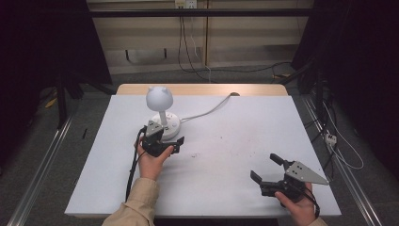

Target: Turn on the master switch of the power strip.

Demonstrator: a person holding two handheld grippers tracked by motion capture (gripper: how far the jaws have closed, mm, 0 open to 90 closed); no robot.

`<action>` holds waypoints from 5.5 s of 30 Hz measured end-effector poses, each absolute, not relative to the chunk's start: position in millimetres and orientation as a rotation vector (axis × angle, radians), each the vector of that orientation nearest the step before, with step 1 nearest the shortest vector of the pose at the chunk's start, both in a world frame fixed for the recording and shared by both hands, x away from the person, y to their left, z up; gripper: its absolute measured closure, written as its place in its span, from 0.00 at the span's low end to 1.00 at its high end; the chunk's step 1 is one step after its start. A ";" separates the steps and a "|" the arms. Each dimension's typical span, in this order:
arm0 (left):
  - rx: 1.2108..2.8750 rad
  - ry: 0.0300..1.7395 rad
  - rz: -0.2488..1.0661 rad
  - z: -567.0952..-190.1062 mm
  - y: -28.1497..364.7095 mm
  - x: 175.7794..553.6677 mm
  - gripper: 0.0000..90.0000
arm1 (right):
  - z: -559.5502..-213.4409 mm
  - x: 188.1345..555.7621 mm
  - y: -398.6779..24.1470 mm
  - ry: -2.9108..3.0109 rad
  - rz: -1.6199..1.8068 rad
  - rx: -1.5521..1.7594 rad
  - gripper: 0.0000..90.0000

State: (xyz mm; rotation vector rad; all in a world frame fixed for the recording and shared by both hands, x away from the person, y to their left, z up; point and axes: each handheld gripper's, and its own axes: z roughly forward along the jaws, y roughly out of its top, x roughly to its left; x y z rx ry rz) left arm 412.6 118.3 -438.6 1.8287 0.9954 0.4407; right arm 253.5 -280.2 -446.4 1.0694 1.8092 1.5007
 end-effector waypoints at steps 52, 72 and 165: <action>1.816 0.939 0.434 -432.8 172.1 382.8 0.07 | -447.5 255.9 -278.8 1.817 1.493 1.077 0.04; 1.817 0.943 0.441 -432.1 191.4 373.0 0.07 | -447.3 255.6 -278.8 1.816 1.493 1.078 0.04; 1.842 1.002 0.499 -441.4 248.5 339.8 0.08 | -447.9 257.1 -279.3 1.836 1.483 1.074 0.04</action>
